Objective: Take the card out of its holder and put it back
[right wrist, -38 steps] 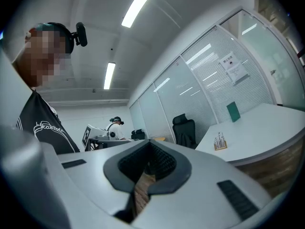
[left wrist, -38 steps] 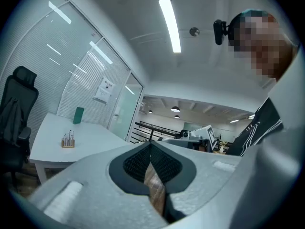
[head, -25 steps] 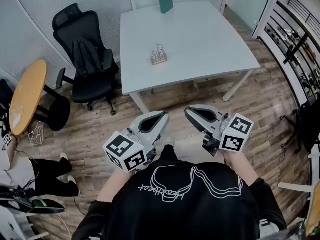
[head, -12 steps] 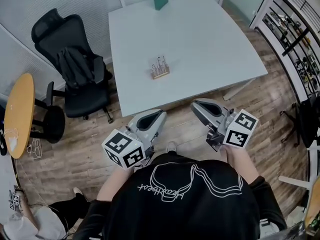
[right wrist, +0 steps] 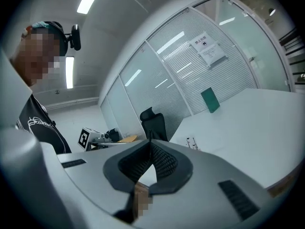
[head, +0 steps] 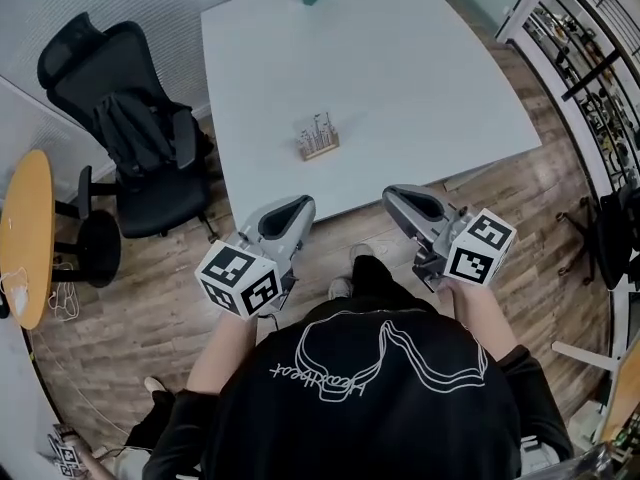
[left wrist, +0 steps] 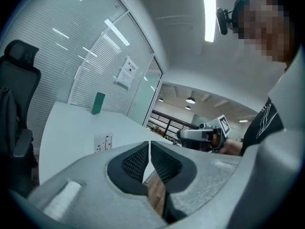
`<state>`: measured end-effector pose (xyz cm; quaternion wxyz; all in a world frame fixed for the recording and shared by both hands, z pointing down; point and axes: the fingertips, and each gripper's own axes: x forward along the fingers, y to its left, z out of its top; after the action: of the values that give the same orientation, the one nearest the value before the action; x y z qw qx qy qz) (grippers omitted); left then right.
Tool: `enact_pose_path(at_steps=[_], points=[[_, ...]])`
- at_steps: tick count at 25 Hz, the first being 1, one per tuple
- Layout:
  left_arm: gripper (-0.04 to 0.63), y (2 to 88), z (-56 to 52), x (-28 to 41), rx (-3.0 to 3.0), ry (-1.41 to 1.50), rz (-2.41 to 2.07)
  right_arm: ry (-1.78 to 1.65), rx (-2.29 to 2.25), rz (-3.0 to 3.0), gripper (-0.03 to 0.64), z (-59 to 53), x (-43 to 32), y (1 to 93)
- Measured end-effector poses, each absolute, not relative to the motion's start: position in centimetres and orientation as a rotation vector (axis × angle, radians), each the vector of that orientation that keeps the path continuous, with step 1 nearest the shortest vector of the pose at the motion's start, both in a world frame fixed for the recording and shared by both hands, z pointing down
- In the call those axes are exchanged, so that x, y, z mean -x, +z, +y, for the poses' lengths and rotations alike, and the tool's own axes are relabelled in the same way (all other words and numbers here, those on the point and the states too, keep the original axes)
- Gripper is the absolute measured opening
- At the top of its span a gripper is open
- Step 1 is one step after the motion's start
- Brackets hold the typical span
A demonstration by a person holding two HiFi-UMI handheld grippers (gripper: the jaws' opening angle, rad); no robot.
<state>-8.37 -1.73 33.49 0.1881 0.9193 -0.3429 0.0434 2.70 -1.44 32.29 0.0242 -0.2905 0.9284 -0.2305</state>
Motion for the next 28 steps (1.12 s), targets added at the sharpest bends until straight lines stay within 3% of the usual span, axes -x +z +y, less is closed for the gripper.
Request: enact_pose_path(at_steps=[12, 22, 28], points=[[0.020, 38.0, -11.2, 10.7, -2.438, 0.217, -1.108, -0.781, 0.921, 3.002, 0.037, -12.0, -2.8, 38.8], [0.117, 43.1, -17.2, 11.9, -2.344, 0.337, -1.154, -0.832, 0.901, 3.141, 0.064, -16.7, -2.4, 43.8], [0.130, 45.7, -20.7, 11.9, -2.342, 0.377, -1.134, -0.895, 0.872, 3.164, 0.071, -18.4, -2.7, 45.4]])
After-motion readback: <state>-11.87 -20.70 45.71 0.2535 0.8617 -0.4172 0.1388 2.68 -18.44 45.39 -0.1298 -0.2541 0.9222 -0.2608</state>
